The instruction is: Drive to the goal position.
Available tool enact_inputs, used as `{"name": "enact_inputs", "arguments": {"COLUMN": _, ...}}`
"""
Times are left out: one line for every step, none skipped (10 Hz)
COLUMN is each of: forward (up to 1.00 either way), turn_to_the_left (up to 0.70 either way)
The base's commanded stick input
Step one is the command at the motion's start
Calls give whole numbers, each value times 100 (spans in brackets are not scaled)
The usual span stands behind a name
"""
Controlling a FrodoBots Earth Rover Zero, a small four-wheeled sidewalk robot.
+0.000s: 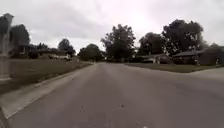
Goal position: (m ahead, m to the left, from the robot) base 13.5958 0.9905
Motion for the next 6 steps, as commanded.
{"name": "enact_inputs", "arguments": {"forward": 70, "turn_to_the_left": 35}}
{"name": "enact_inputs", "arguments": {"forward": 70, "turn_to_the_left": 35}}
{"name": "enact_inputs", "arguments": {"forward": 70, "turn_to_the_left": 0}}
{"name": "enact_inputs", "arguments": {"forward": 70, "turn_to_the_left": 0}}
{"name": "enact_inputs", "arguments": {"forward": 70, "turn_to_the_left": 0}}
{"name": "enact_inputs", "arguments": {"forward": 70, "turn_to_the_left": 0}}
